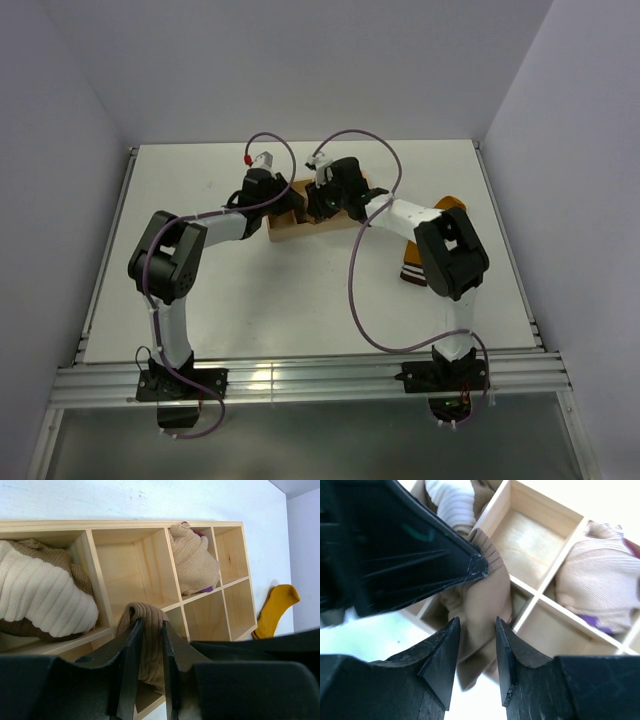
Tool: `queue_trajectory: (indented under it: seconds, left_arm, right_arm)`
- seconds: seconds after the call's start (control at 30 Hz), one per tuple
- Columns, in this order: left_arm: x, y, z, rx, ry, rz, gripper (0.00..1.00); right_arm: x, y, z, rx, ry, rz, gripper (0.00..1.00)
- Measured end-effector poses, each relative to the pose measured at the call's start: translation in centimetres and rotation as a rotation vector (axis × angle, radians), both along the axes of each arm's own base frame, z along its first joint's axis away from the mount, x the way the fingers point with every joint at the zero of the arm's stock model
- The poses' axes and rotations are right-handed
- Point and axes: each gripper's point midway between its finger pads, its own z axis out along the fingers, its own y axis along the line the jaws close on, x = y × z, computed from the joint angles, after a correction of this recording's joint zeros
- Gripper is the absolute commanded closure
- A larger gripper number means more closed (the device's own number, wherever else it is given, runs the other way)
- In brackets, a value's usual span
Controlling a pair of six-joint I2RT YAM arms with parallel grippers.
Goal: Roll the socks
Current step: Place the sock in the storage box.
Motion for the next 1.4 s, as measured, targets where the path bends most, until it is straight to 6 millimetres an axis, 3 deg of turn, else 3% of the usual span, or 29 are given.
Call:
queue_trajectory:
  seconds: [0.13, 0.2, 0.27, 0.37, 0.57, 0.8, 1.17, 1.4]
  left_arm:
    - [0.0, -0.1, 0.0, 0.004, -0.002, -0.002, 0.72]
    - [0.0, -0.1, 0.0, 0.009, -0.005, -0.001, 0.72]
    - [0.0, -0.1, 0.0, 0.013, -0.007, -0.001, 0.72]
    - [0.0, -0.1, -0.1, 0.017, -0.01, 0.002, 0.72]
    - [-0.1, -0.2, 0.0, 0.024, -0.014, 0.002, 0.72]
    - [-0.1, -0.2, 0.0, 0.027, -0.014, 0.003, 0.73]
    - [-0.9, -0.6, -0.5, 0.036, -0.001, -0.009, 0.75]
    - [-1.9, -0.8, -1.5, 0.051, 0.022, -0.017, 0.75]
  right_arm:
    - [-0.5, -0.8, 2.1, 0.016, -0.025, -0.025, 0.59]
    - [-0.8, -1.1, 3.2, 0.026, -0.033, -0.036, 0.67]
    - [-1.0, -1.1, 4.2, 0.039, -0.039, -0.044, 0.84]
    - [-1.3, -1.2, 4.7, 0.057, -0.017, -0.064, 0.92]
    - [-2.1, -1.3, 3.2, 0.065, 0.077, -0.105, 0.94]
    - [-1.6, -0.7, -0.3, 0.062, 0.171, -0.146, 0.94]
    - [-0.4, 0.0, -2.7, 0.057, 0.246, -0.194, 0.94]
    - [-0.4, 0.0, -2.8, 0.059, 0.267, -0.216, 0.94]
